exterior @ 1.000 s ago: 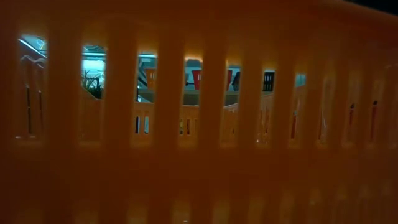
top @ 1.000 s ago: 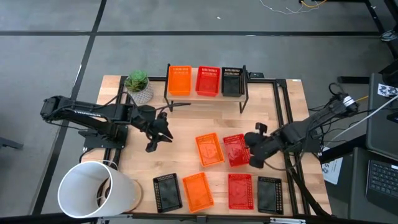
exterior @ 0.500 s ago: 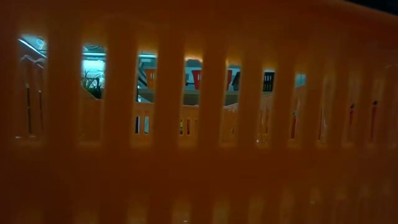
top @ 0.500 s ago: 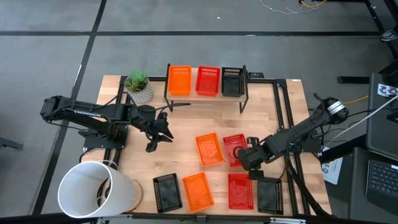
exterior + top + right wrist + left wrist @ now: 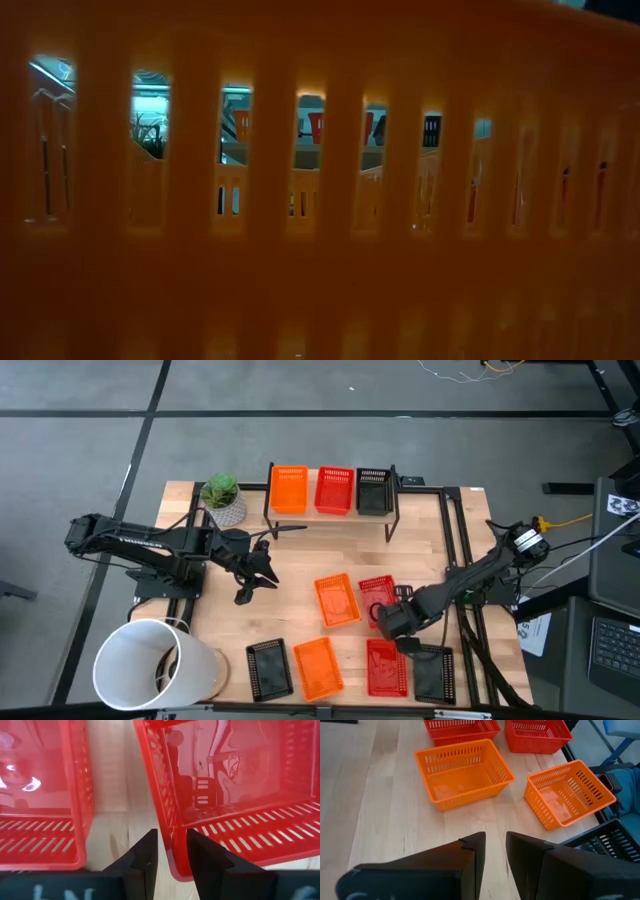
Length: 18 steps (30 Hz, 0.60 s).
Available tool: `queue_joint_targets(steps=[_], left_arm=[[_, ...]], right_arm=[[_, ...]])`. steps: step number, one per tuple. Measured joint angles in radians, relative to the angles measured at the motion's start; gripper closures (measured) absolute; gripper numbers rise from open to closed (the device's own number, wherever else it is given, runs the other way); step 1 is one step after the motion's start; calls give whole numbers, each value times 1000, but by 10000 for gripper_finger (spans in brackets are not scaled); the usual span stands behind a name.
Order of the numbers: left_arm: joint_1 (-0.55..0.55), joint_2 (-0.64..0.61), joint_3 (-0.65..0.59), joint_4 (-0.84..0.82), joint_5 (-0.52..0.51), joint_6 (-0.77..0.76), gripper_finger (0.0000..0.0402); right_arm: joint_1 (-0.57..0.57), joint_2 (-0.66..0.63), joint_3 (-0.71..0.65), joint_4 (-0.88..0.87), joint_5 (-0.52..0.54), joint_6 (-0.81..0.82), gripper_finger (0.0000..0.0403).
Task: Stack baskets on shelf by color
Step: Stack the top red bin on top of the red bin on the shelf
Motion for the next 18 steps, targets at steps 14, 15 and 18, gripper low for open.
queue_joint_targets(steps=[14,15,18], left_arm=[[0,0,1,0,0,0,333],[0,0,1,0,0,0,333],[0,0,1,0,0,1,333]], right_arm=[[6,12,27,-65,124,-6,396],[6,5,44,-83,124,0,397],[8,-18,122,-157,125,-2,398]])
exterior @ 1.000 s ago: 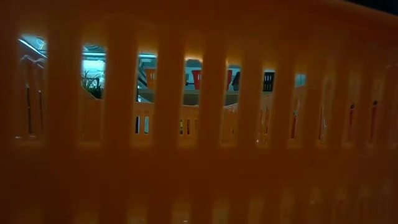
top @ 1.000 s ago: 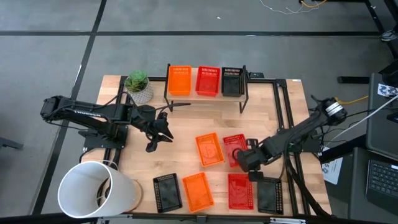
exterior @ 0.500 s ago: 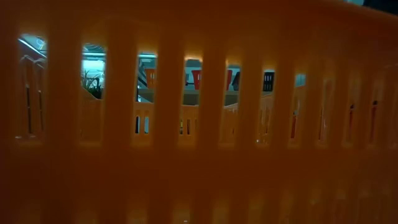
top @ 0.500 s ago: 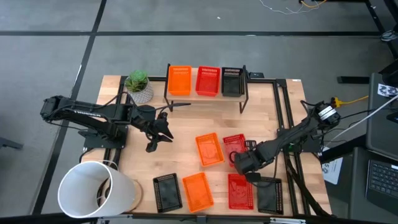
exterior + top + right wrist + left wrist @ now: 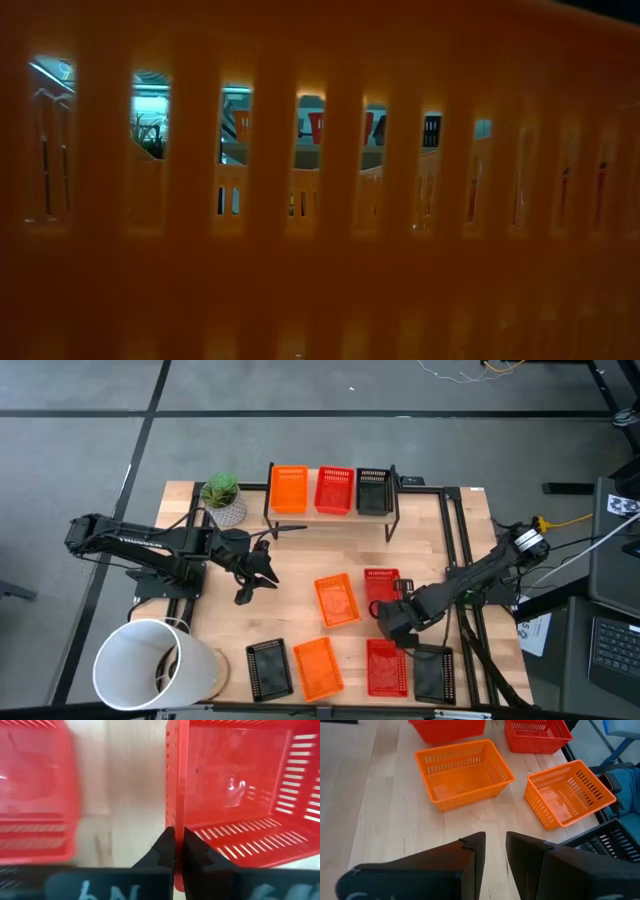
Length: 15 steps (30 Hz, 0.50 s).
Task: Stack baskets on shelf by color
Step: Stack the top red bin on top of the red bin on the shelf
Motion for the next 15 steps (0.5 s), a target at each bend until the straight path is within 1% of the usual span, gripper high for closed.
queue_joint_targets(steps=[3,6,8,11,14,15], left_arm=[[0,0,0,0,0,17,333],[0,0,0,0,-3,42,333],[0,0,0,-1,-17,55,333],[0,0,0,0,-45,58,333],[0,0,0,0,-54,58,333],[0,0,0,0,-54,58,333]], right_arm=[[1,-15,112,-71,51,-28,399],[1,-21,238,-143,173,-85,399],[1,-20,318,-179,291,-151,400],[-9,-21,414,-198,524,-271,401],[-55,-21,491,-197,766,-344,401],[-81,-21,516,-196,812,-364,401]])
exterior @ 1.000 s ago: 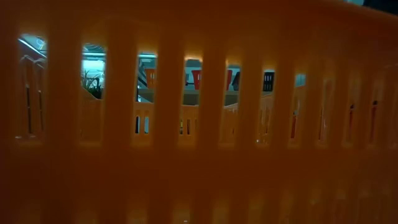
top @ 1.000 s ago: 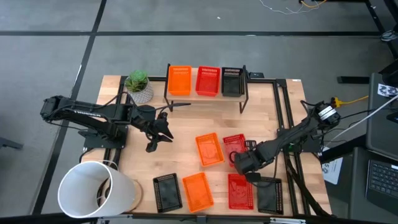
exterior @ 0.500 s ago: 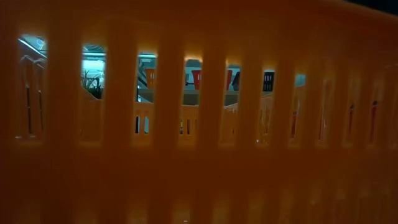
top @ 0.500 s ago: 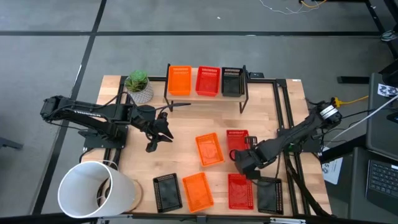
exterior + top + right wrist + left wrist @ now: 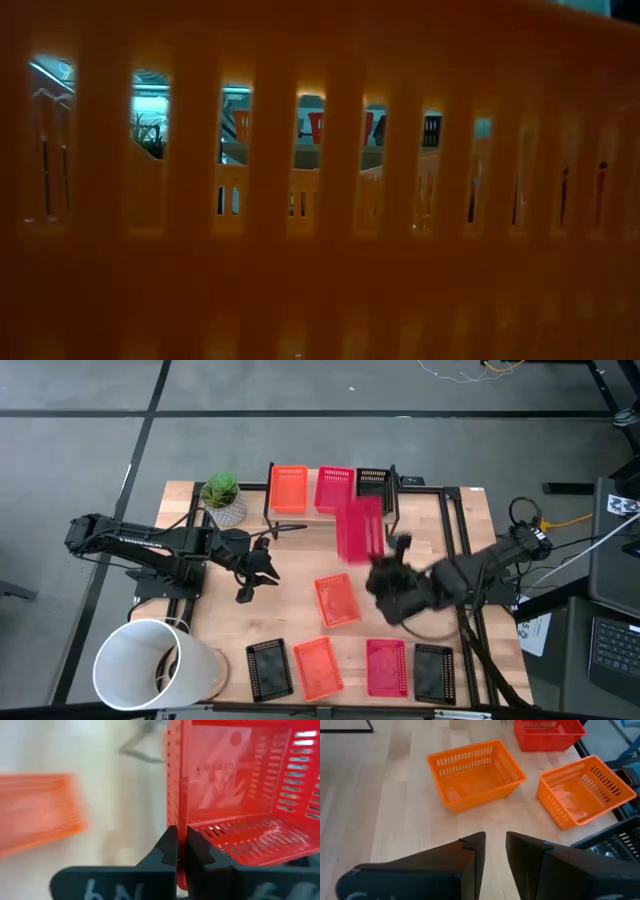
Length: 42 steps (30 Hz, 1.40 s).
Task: Stack baskets on shelf by color
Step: Stack the top red bin on top of the red bin on the shelf
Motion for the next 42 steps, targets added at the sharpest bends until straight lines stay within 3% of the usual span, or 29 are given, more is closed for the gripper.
queue_joint_targets(steps=[3,6,10,15,21,30,42], left_arm=[[-3,0,0,7,-35,0,333],[-25,0,0,7,-108,13,333],[-68,0,0,7,-128,35,333],[-116,0,0,7,-128,30,333],[-132,0,0,10,-144,29,333],[-132,0,0,12,-177,25,333],[-132,0,0,10,-177,24,333]], right_arm=[[-109,0,70,23,-17,-89,401],[-255,0,109,121,-180,-203,401],[-454,16,115,237,-423,-304,401],[-593,65,115,257,-528,-364,401],[-674,125,115,258,-618,-364,401],[-710,179,114,251,-625,-345,399],[-710,174,114,220,-631,-314,342]])
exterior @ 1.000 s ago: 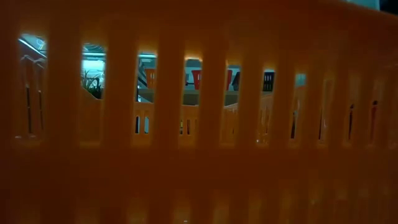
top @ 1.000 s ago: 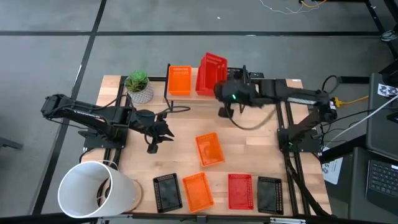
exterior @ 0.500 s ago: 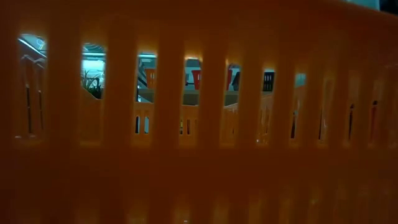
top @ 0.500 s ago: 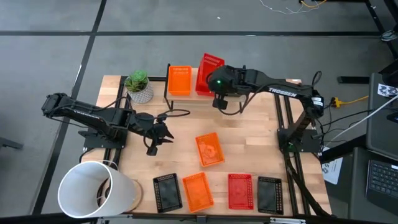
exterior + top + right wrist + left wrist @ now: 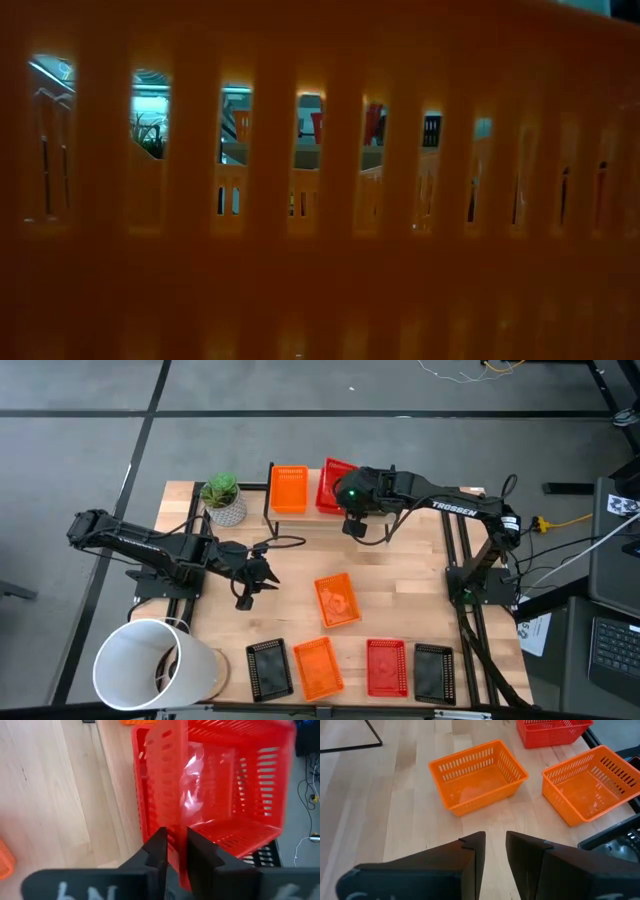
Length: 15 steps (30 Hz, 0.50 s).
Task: Stack baskets on shelf by color
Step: Stack the top red bin on top of the red bin on the shelf, then stack the right black bin on top of the black bin on the shelf
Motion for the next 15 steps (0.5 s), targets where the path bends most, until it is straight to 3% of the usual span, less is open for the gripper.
queue_joint_targets(steps=[10,15], left_arm=[[0,0,0,0,0,-5,333],[0,0,0,-1,0,-6,333]], right_arm=[[0,0,1,34,0,4,284],[6,0,74,-110,0,53,271]])
